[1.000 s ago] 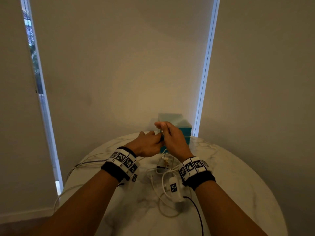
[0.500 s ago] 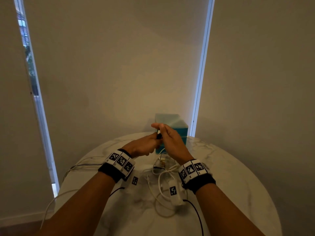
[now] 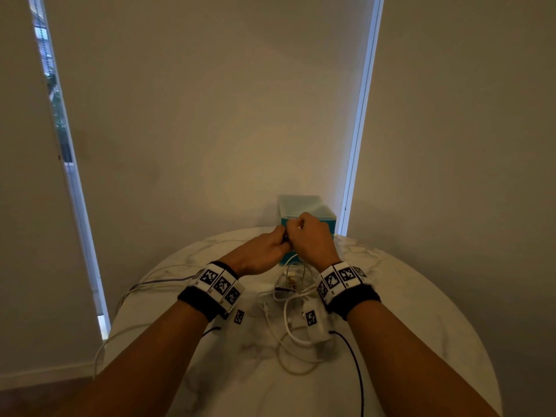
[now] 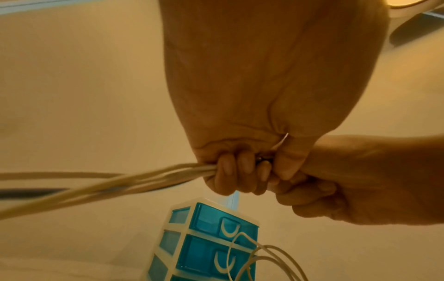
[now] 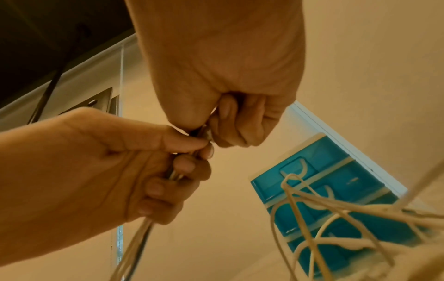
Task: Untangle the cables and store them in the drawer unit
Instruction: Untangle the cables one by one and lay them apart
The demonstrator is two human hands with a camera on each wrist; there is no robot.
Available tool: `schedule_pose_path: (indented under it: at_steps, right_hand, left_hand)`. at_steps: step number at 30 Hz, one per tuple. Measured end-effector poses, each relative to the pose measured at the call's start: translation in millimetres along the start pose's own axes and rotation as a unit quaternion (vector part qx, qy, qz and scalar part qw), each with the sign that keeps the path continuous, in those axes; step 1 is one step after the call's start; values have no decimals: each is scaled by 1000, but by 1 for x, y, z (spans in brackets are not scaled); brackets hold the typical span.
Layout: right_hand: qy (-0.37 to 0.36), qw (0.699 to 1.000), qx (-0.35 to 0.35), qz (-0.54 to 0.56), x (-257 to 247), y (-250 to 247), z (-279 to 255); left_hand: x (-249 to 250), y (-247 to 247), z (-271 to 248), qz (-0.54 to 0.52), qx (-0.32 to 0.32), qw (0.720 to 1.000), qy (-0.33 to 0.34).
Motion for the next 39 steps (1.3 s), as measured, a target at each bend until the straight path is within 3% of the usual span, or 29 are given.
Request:
schedule_pose_path:
  at_steps: [4,10,12,14,16,18,20,22,23,25,27,28,30,31,33,34,36,39]
  right_hand:
    - [3,998,68,-11,-2,2,1]
    - [50,983,173,-19,17,-38,7]
    - [52,976,211,-16,27,-51,11]
    - [58,968,245,0,36,-64,14]
    - [70,963,259,16,42,-75,15]
    - [65,966,251,21,42,-78,14]
    - [37,971,235,22,32,-68,8]
    - [10,973,229,33,19,-53,2]
    - [6,973,225,42,14,-46,-1]
    - [12,977,205,52,12,-36,-6]
    - [14,982,181,46,18,-28,-11]
    - [10,984,170,41,23,-24,-12]
    - [1,988,154,33,29,-17,-15]
    - [-1,989,146,33,29,-12,-16]
    - [-13,990,133,33,25,-4,-17]
    - [-25,991,131,28,22,0,-16]
    - [-52,989,134,19,14,3,-15]
    - [-41,991,130,7,10,-3,-13]
  left_hand:
    - [-8,-10,2,41,8,999,-26]
    - [-76,-48,-24,127,-57,988,-61]
    - [-110,-71,-37,157,-77,979,-102]
    - [-147,-101,-50,243,-68,950,-182]
    - [-177,-133,-62,352,-6,899,-262]
    - [-197,-166,-67,411,106,848,-317]
    - [-198,-188,-63,387,240,831,-319]
    - [-195,-194,-52,283,328,850,-301]
    - [-198,-193,-44,224,326,867,-303]
    - [-211,-177,-32,169,209,896,-353]
    - [-222,-154,-23,232,68,889,-388]
    - [-221,-144,-18,288,40,879,-378]
    - [-198,-129,-5,348,75,884,-303]
    - [-175,-120,0,340,110,903,-240]
    - [-112,-94,8,185,165,967,-67]
    - [-79,-76,9,78,141,987,-11]
    - [-20,-38,9,-77,45,996,6]
    - [17,-4,9,-111,-28,993,-38]
Point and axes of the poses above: each hand's wrist, its own z-axis towards the middle knuckle, its own y-axis out of the palm, x = y × z, the point moved 2 cm from there along z, towards the middle knuckle, and after that the axes turned 3 degrees about -y, right-handed, at the moved point
